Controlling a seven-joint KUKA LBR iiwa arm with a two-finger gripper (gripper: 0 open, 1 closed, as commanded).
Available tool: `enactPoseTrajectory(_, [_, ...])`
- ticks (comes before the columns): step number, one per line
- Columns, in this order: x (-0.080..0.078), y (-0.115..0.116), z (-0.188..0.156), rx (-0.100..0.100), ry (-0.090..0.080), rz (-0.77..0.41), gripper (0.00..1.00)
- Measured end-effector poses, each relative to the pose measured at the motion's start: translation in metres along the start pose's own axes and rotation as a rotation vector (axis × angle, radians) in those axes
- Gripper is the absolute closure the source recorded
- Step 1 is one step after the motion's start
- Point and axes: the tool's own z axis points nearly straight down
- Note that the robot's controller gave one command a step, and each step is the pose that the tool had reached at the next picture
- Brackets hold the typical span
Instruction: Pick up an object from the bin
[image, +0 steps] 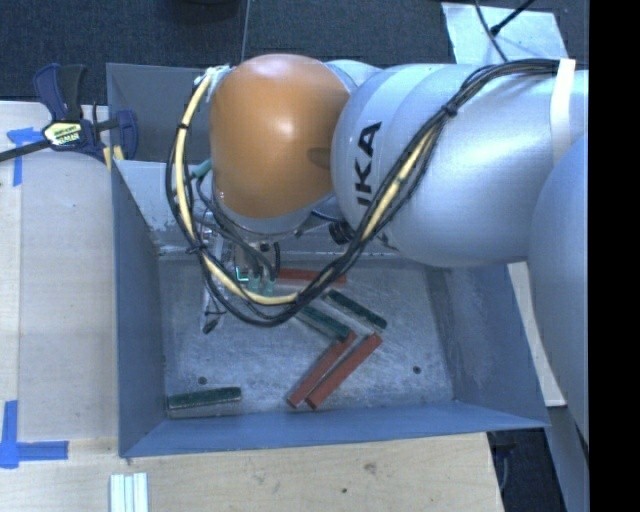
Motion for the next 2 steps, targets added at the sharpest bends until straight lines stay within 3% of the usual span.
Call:
enactPoseTrajectory(1, [-0.044,-0.024,0.161,0.002,0.000,-0.010,0.00])
enactPoseTrajectory(2, [-0.072,-0.073,0.081,0.001,-0.016,-0.252,0.00])
